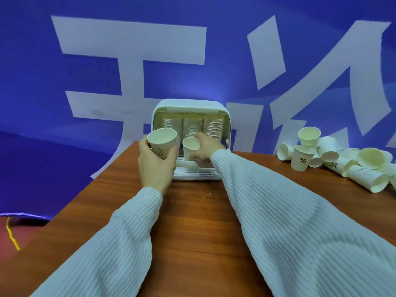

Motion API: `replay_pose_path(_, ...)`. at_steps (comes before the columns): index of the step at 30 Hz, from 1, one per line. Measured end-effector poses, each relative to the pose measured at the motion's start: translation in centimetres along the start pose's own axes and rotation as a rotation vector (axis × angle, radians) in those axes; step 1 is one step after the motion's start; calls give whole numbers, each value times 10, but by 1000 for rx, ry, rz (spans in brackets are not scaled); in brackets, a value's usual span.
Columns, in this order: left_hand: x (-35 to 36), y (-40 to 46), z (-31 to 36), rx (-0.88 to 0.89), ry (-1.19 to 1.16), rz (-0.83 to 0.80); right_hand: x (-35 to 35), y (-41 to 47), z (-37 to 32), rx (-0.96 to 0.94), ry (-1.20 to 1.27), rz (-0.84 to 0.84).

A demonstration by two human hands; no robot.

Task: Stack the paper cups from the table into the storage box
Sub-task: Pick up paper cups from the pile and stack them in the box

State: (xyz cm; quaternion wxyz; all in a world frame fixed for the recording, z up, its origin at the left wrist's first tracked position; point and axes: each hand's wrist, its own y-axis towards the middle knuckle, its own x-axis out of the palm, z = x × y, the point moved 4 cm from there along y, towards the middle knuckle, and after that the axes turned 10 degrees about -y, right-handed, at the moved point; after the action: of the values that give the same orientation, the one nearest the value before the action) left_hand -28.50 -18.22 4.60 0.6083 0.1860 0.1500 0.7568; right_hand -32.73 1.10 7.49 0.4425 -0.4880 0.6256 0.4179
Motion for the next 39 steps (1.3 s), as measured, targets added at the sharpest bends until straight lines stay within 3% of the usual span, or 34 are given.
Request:
replay_pose_path(6, -4, 14, -6, 20, 33, -91, 13, 22, 1, 26, -11, -121)
replay_pose_path(12, 20, 44, 5, 86, 118, -170, -18, -5, 18, 56, 326, 127)
replay_pose_path(16, 51, 58, 14, 115, 132, -222, -19, -26, 40, 37, 422, 171)
replay_pose_path(22, 86, 60, -18, 62, 462, -463, -18, -49, 74, 15, 446, 185)
replay_pose_path(27, 94, 49, -29, 91, 926, -587, -21, -58, 92, 48, 484, 208)
replay_pose_path(31, 93, 45, -28, 89, 1047, -603, -19, -70, 100, 63, 504, 218)
replay_pose_path(33, 97, 41, -16, 228, 984, -516, -17, -76, 116, 105, 516, 262)
replay_pose_path(36, 119, 4, 15, 611, 638, -382, -17, -80, 159, 195, 498, 415)
replay_pose_path(39, 157, -53, 30, 742, 355, -509, -21, -80, 206, 323, 286, 571)
